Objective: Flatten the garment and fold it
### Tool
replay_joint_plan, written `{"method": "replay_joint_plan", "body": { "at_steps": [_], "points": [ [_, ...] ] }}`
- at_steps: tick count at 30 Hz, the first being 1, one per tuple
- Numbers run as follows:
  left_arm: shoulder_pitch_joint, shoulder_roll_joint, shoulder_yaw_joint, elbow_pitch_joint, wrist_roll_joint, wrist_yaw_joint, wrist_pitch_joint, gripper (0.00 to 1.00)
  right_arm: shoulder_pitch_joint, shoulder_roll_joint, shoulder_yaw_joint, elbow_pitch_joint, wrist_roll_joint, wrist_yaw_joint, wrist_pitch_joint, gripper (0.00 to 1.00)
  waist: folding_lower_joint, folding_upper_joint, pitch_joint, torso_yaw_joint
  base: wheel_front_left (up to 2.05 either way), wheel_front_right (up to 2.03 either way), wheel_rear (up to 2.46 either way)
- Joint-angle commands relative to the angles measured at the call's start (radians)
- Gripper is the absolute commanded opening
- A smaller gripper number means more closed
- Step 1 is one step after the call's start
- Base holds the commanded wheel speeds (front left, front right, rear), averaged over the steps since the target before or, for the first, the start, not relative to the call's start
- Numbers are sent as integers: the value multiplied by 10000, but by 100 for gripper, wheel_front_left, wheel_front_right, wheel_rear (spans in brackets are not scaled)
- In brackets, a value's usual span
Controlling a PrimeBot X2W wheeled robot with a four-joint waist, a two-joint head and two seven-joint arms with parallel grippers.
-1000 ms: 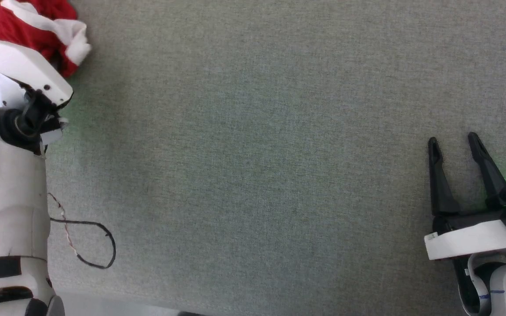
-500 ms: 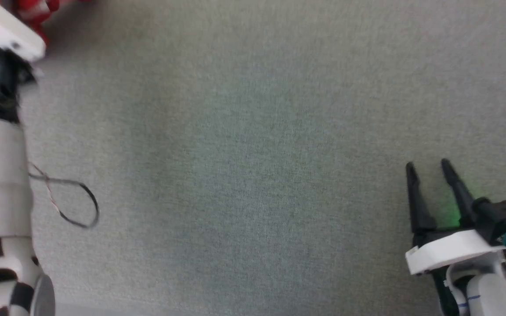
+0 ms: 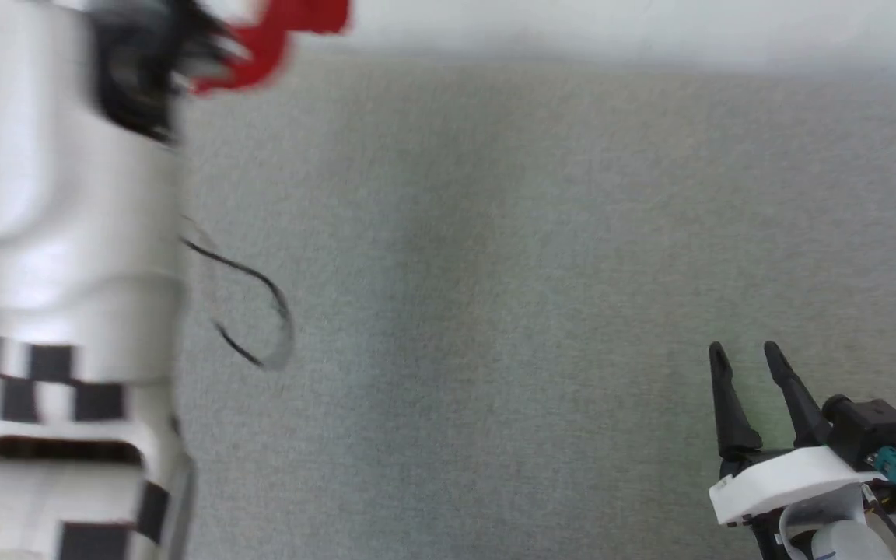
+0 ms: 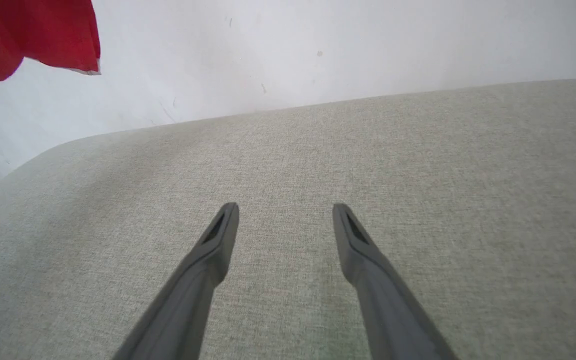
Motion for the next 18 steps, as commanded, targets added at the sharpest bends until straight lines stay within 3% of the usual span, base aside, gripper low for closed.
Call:
{"method": "replay_joint_plan", "body": {
  "at_steps": [1, 6, 18],
  "points": [
    [455, -206, -422, 16, 170, -101, 312, 0, 37, -12, -40, 96, 108, -21, -78, 100, 2, 0, -592, -493, 0, 0, 0],
    [1988, -632, -1564, 341, 532, -124, 1001, 0, 38, -12, -72, 269, 255, -21, -127, 100, 2, 0, -641, -835, 0, 0, 0],
    [5512, -1107, -3442, 1299, -396, -196, 1883, 0, 297, -12, -170, 278, 398, -21, -143, 100, 2, 0, -802, -1317, 0, 0, 0]
  ]
}}
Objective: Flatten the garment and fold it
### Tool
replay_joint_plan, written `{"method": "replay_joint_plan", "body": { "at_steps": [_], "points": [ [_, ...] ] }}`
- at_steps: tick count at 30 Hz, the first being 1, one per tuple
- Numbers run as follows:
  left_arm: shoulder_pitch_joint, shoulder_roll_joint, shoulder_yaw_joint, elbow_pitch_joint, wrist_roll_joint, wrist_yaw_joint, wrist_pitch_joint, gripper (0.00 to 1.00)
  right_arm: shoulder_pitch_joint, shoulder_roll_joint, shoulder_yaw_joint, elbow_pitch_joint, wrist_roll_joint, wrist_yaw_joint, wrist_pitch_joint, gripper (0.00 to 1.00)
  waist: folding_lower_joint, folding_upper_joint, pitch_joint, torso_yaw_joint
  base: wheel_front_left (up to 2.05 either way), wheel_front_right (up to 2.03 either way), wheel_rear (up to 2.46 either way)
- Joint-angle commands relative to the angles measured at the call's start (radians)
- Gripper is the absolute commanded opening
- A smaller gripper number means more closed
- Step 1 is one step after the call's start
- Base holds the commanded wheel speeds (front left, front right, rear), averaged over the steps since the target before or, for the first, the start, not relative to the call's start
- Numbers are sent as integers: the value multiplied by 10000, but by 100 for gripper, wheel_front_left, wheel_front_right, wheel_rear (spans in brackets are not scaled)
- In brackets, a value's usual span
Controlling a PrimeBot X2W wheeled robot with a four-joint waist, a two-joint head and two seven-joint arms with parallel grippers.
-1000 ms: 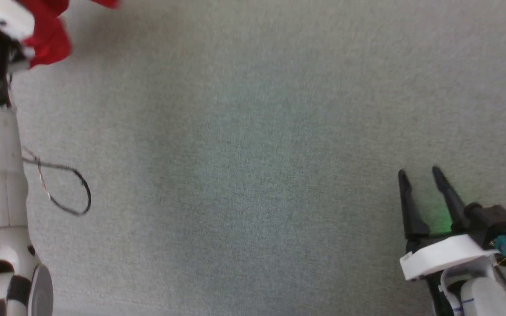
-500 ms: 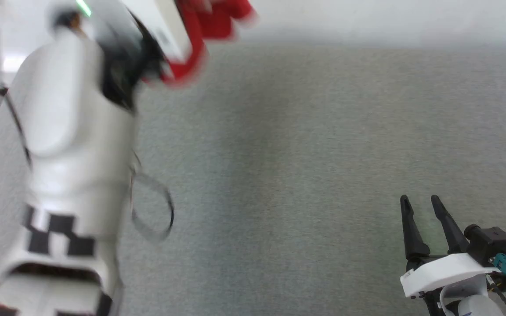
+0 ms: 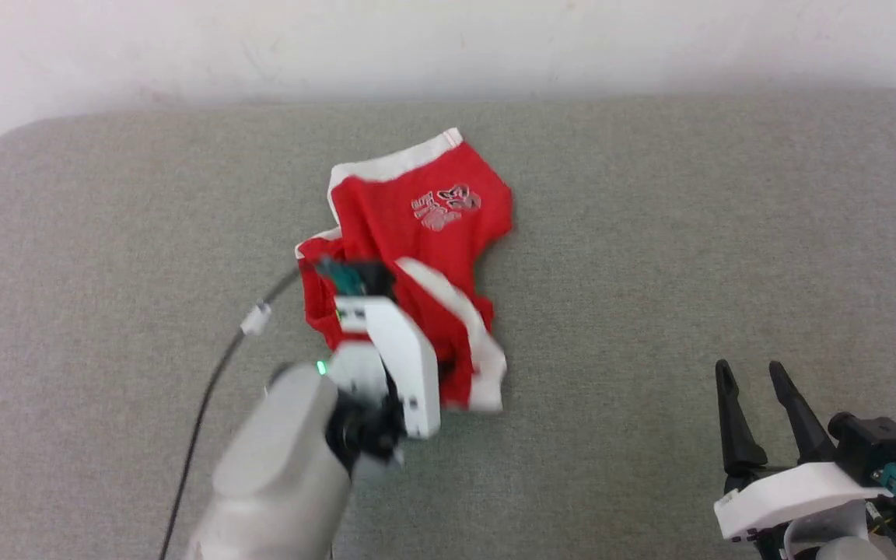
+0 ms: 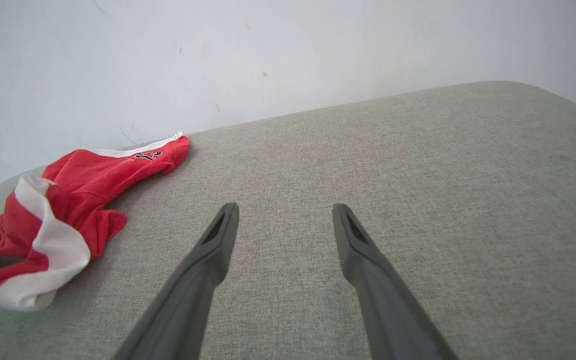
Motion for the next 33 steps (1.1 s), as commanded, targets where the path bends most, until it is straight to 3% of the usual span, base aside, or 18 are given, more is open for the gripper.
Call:
{"method": "replay_joint_plan", "body": {
  "at_steps": [1, 3, 4, 5, 11, 15, 19, 20, 26, 33],
  "points": [
    [515, -23, -252, 69, -329, -119, 303, 0, 99, -6, -23, -2, 98, -21, -45, 100, 1, -1, -158, -52, 0, 0, 0],
    [912, -26, -529, -76, -799, -85, 571, 0, 133, -6, -30, -15, 124, -21, -46, 100, 1, -1, -255, -33, 0, 0, 0],
    [1041, -27, -597, -233, -993, -42, 536, 77, 150, -6, -28, -28, 135, -21, -46, 100, 1, -1, -303, -19, 0, 0, 0],
    [1137, -28, -611, -403, -1162, 39, 448, 100, 165, -6, -17, -37, 146, -21, -46, 100, 1, -1, -342, -8, 0, 0, 0],
    [1207, -30, 250, -1801, -1850, 521, -784, 100, 326, -6, 25, -21, 194, -21, -46, 100, 1, -1, -701, 109, 0, 0, 0],
    [1475, 199, 1313, -3037, -1994, 730, -2340, 100, 467, -6, 63, -16, 224, -21, -46, 100, 1, -1, -977, 121, 0, 0, 0],
    [2159, 697, 2147, -3994, -1273, 873, -4648, 100, 566, -6, 94, -12, 248, -21, -47, 100, 1, -1, -1202, 134, 0, 0, 0],
    [2159, 697, 2147, -3994, -1273, 873, -4648, 100, 566, -6, 94, -12, 248, -21, -47, 100, 1, -1, -1202, 134, 0, 0, 0],
    [3707, 1362, 2177, -4381, 550, 1004, -7578, 100, 714, -6, 233, 68, 251, -21, -47, 100, 1, -1, -1342, 254, 0, 0, 0],
    [5098, 863, 2434, -5177, 2002, 1509, -8320, 100, 612, -6, 488, 345, 360, -21, 721, 100, 1, -1, -1266, 460, 0, 0, 0]
  ]
}}
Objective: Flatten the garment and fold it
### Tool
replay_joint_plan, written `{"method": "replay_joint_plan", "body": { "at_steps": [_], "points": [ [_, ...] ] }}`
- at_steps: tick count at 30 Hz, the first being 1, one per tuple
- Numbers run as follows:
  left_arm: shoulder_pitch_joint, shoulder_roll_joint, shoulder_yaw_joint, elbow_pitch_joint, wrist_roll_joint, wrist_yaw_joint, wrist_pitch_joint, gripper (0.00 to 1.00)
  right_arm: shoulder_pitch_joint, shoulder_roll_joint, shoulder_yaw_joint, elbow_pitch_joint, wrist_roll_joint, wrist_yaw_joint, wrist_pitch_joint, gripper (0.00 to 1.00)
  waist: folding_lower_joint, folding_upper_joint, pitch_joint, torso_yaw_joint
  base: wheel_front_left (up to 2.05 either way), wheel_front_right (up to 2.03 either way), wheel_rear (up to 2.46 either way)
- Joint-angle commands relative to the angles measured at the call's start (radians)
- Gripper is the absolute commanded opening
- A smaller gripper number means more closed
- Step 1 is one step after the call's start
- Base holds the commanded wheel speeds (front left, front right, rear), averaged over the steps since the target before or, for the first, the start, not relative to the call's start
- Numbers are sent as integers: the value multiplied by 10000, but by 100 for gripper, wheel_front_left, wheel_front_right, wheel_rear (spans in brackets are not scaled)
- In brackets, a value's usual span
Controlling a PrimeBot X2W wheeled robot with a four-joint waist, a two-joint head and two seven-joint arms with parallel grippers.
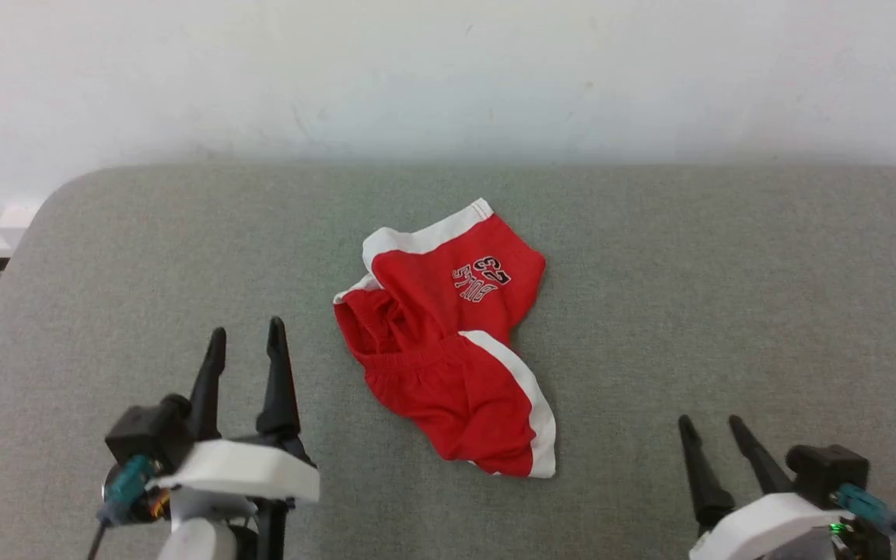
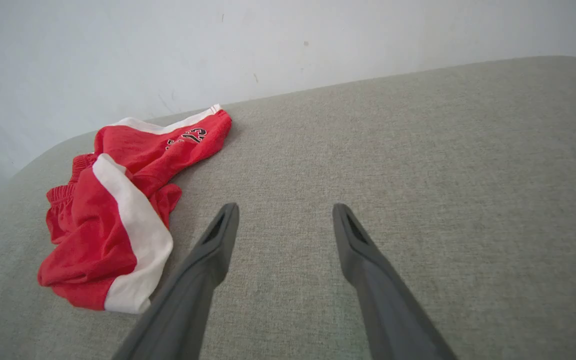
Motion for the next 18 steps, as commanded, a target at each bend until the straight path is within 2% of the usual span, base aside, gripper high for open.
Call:
{"method": "replay_joint_plan", "body": {
  "at_steps": [1, 6, 10, 18],
  "points": [
    [255, -150, 102, -203, 188, 89, -49, 100, -100, 1, 124, 20, 61, -19, 236, 100, 1, 0, 125, 29, 0, 0, 0],
    [751, -559, 195, -583, 684, 38, -54, 100, -868, 1, 656, -12, -3, -19, 1513, 100, 1, 0, 489, 226, 0, 0, 0],
    [716, -731, 241, -686, 864, -48, -55, 100, -2195, 1, 1120, 148, -362, -19, 2945, 100, 1, 0, 789, 422, 0, 0, 0],
    [239, -848, 121, -644, 1187, -311, -56, 100, -5271, 1, 3100, 1949, -1193, -19, 6488, 100, 1, 0, 1541, 925, 0, 0, 0]
  ]
}}
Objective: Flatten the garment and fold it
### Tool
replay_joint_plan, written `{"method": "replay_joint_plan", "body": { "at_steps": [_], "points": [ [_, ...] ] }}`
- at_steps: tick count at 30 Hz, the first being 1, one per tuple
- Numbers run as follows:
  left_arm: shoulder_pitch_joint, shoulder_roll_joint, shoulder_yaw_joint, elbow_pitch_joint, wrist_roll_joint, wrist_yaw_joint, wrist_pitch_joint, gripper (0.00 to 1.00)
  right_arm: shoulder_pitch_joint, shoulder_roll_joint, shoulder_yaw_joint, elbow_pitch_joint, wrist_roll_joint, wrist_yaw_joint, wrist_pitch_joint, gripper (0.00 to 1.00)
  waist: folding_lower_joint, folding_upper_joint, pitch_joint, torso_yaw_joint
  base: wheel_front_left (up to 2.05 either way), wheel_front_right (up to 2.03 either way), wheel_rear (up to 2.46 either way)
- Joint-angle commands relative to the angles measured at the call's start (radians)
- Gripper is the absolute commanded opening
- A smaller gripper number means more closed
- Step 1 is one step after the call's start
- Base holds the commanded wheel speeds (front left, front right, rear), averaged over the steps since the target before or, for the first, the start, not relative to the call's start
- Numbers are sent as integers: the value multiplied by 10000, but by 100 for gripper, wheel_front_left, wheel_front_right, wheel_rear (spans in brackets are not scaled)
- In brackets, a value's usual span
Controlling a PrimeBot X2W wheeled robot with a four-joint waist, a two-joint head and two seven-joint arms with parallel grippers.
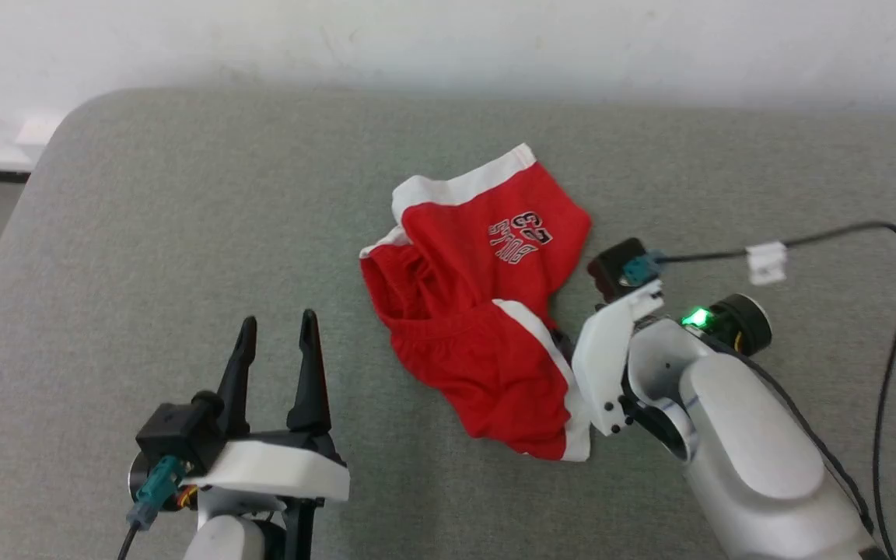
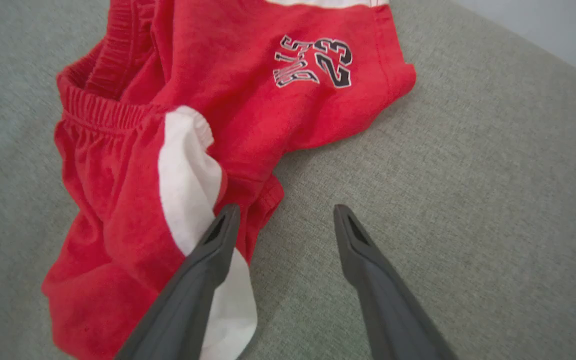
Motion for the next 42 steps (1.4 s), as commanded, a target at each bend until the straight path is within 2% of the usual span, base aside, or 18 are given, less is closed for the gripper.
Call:
{"method": "replay_joint_plan", "body": {
  "at_steps": [1, 7, 12, 13, 14, 15, 20, 24, 27, 31, 35, 38, 39, 40, 42],
  "points": [
    [-200, -43, -20, -5, 113, -80, -44, 100, -334, -3, 217, 353, -102, -19, 371, 100, -2, 0, 399, 393, 0, 0, 0],
    [-485, -82, -250, 90, 62, -112, -45, 100, -1247, -3, 1229, 1649, -427, -19, 955, 100, -2, 0, 889, 865, 0, 0, 0],
    [-585, -91, -301, 127, -139, -18, -45, 100, -1220, -3, 2116, 2325, 11, -19, 911, 100, -2, 0, 1041, 987, 0, 0, 0],
    [-591, -91, -305, 122, -166, 5, -45, 100, -1222, -3, 2179, 2423, 131, -19, 885, 42, -2, 0, 1048, 972, 0, 0, 0],
    [-593, -92, -307, 119, -189, 32, -45, 100, -1244, -3, 2216, 2461, 234, -19, 767, 11, -2, 0, 1043, 945, 0, 0, 0],
    [-586, -92, -300, 121, -206, 62, -45, 100, -1264, -3, 2209, 2487, 335, -19, 614, 0, -2, 0, 1011, 896, 0, 0, 0],
    [-502, -93, -270, 179, -335, 81, -45, 100, -1152, -177, 1614, 2197, 1058, -19, -440, 0, -2, 0, 663, 575, 0, 0, 0],
    [-350, -94, -206, 230, -354, 29, -45, 100, -446, -528, 563, 1346, 1545, -19, -1357, 0, -2, 0, 224, 257, 0, 0, 0],
    [-197, -94, -186, 342, -387, -12, -45, 100, 604, -742, -536, 427, 1705, -19, -1622, 0, -2, 0, -96, 54, 0, 0, 0],
    [-59, -94, -227, 435, -461, -48, -45, 100, 2640, -699, -2033, -1011, 1470, -19, -1128, 0, -2, 0, -344, -77, 0, 0, 0],
    [42, -94, -234, 524, -537, -55, -45, 100, 4828, -278, -3159, -2513, 1143, -19, 220, 0, -2, 0, -472, -160, 0, 0, 0],
    [126, -94, -236, 656, -558, -69, -45, 100, 5861, -77, -3643, -3477, 1009, -19, 1118, 2, -2, 0, -524, -253, 0, 0, 0],
    [143, -94, -232, 700, -564, -76, -45, 100, 6014, -43, -3777, -3838, 1001, -19, 1114, 65, -2, 0, -541, -285, 0, 0, 0],
    [164, -94, -213, 739, -570, -77, -45, 100, 6124, -23, -3866, -4136, 1046, -19, 1102, 100, -2, 0, -571, -327, 0, 0, 0],
    [239, -94, -146, 822, -611, -75, -45, 100, 6180, -11, -3978, -4624, 1456, -19, 762, 100, -2, 0, -656, -443, 0, 0, 0]
  ]
}}
